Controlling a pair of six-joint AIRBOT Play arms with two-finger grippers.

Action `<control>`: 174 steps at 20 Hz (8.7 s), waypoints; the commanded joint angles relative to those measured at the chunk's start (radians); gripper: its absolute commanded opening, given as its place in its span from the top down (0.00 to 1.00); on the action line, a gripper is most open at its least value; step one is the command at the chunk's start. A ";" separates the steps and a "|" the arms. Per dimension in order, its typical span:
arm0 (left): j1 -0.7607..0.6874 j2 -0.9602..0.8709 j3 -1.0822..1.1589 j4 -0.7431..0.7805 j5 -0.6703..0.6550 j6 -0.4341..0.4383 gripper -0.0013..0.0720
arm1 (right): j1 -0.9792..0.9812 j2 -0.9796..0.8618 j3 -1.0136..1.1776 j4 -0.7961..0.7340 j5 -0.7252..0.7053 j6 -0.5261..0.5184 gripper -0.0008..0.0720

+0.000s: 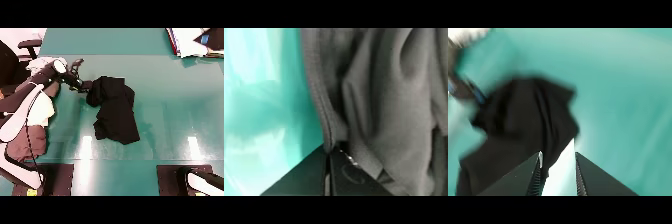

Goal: Fold the shirts.

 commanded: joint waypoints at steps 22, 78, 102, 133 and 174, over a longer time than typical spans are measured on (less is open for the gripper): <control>0.043 0.156 0.130 0.066 -0.008 0.028 0.95 | 0.378 -0.194 -0.753 0.111 -0.446 -0.050 0.97; 0.272 0.581 -0.764 0.075 0.010 0.019 0.16 | -0.214 0.018 -0.599 0.075 -0.064 -0.018 0.43; 0.269 0.623 -0.776 -0.158 0.054 0.143 0.95 | -0.397 0.046 -0.694 -0.095 0.025 -0.012 0.43; 0.270 0.972 0.407 -0.158 0.035 0.123 0.95 | -0.378 0.337 0.127 0.063 -0.150 -0.016 0.97; 0.255 0.027 -0.088 -0.057 -0.227 0.078 0.41 | -0.145 -0.446 -0.207 -0.186 -0.131 0.087 0.43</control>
